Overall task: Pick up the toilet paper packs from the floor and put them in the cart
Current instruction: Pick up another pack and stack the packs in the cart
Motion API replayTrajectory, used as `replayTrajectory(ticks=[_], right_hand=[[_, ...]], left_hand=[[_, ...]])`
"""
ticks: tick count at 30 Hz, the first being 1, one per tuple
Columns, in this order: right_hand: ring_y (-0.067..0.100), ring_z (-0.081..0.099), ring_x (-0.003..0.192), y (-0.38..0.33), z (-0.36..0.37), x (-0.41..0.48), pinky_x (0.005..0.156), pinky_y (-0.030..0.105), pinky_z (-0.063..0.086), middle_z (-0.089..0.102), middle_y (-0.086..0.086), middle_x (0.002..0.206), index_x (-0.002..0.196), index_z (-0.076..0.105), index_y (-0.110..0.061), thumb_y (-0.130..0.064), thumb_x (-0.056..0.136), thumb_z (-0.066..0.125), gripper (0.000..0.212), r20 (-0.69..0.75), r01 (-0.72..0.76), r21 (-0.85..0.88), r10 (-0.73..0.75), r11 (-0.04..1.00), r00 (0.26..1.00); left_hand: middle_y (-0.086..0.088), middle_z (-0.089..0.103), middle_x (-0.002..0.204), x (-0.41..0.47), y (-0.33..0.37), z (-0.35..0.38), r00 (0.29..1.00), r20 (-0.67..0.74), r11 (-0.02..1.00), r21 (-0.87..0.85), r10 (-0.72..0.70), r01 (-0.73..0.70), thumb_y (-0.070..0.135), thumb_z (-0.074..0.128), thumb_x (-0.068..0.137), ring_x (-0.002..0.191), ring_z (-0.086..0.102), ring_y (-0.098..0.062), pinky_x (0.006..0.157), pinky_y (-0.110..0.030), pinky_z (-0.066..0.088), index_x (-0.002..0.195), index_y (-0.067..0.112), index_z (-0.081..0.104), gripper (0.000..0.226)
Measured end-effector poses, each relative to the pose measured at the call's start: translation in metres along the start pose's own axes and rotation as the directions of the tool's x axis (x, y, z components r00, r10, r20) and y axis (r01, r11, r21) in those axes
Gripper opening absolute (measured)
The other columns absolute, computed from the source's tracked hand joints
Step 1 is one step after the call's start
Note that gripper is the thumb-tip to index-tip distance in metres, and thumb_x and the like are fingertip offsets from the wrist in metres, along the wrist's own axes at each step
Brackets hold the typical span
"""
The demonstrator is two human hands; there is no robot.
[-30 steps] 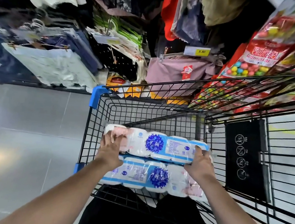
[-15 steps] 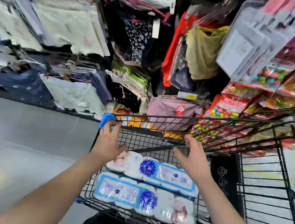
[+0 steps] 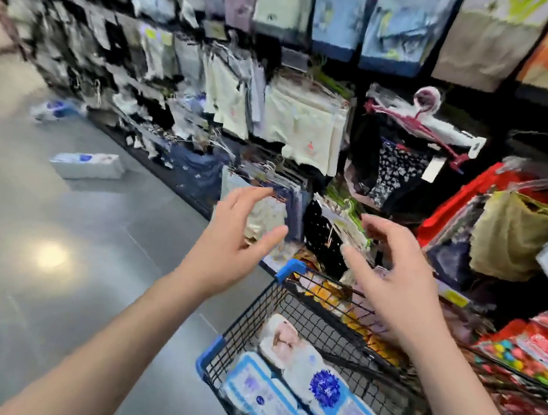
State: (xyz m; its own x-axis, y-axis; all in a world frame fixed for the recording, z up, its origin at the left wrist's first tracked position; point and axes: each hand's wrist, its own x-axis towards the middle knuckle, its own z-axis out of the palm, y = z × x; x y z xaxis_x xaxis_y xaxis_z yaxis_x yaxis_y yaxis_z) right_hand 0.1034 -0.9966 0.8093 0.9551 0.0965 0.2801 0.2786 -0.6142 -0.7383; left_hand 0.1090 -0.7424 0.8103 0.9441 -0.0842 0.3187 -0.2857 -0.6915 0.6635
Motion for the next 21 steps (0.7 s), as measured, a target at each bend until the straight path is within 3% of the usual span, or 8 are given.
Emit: replayTrajectory(ticks=[2,8,13,17,21], right_hand=[[-0.006,0.050,0.115,-0.037,0.014,0.009,0.097,-0.002,0.028,0.057,-0.014,0.125,0.133,0.058,-0.024,-0.037,0.088,0.071,0.048,0.022,0.075,0.038,-0.076,0.996,0.997],[-0.010,0.055,0.117,-0.151,0.089,0.028,0.097,0.003,0.036,0.061,-0.017,0.124,0.130,0.060,-0.028,-0.050,0.084,0.066,0.052,0.086,0.249,0.173,-0.267,0.953,0.960],[0.001,0.060,0.119,-0.231,0.173,0.031,0.105,0.030,0.047,0.064,-0.015,0.126,0.130,0.059,-0.032,-0.051,0.085,0.067,0.050,0.183,0.277,0.287,-0.336,0.917,0.924],[0.003,0.060,0.121,-0.298,0.247,0.025,0.105,0.030,0.047,0.064,-0.017,0.126,0.129,0.060,-0.032,-0.050,0.085,0.066,0.048,0.221,0.321,0.355,-0.412,0.878,0.884],[0.004,0.062,0.117,-0.349,0.308,0.019,0.105,0.033,0.048,0.067,-0.014,0.122,0.126,0.062,-0.029,-0.040,0.088,0.071,0.041,0.253,0.308,0.423,-0.438,0.852,0.863]], left_hand=[[0.006,0.053,0.132,-0.015,-0.007,-0.038,0.992,-0.122,1.000,-0.020,-0.022,0.019,0.042,0.063,0.091,0.127,0.048,-0.011,0.108,-0.041,0.040,0.138,0.018,0.050,0.055],[0.015,0.053,0.131,-0.076,-0.045,-0.169,0.908,-0.388,0.987,-0.102,-0.157,0.127,0.047,0.059,0.090,0.126,0.050,-0.002,0.107,-0.030,0.043,0.135,0.030,0.052,0.048],[0.026,0.051,0.130,-0.133,-0.097,-0.260,0.839,-0.484,0.969,-0.121,-0.249,0.217,0.063,0.054,0.085,0.124,0.050,0.003,0.097,-0.017,0.043,0.130,0.045,0.050,0.049],[0.025,0.050,0.134,-0.182,-0.146,-0.326,0.762,-0.559,0.944,-0.162,-0.327,0.287,0.068,0.054,0.081,0.125,0.051,0.001,0.099,-0.022,0.043,0.129,0.048,0.049,0.052],[0.025,0.050,0.133,-0.217,-0.184,-0.375,0.710,-0.597,0.926,-0.192,-0.374,0.327,0.070,0.053,0.079,0.122,0.051,0.003,0.096,-0.016,0.041,0.128,0.046,0.049,0.054]])
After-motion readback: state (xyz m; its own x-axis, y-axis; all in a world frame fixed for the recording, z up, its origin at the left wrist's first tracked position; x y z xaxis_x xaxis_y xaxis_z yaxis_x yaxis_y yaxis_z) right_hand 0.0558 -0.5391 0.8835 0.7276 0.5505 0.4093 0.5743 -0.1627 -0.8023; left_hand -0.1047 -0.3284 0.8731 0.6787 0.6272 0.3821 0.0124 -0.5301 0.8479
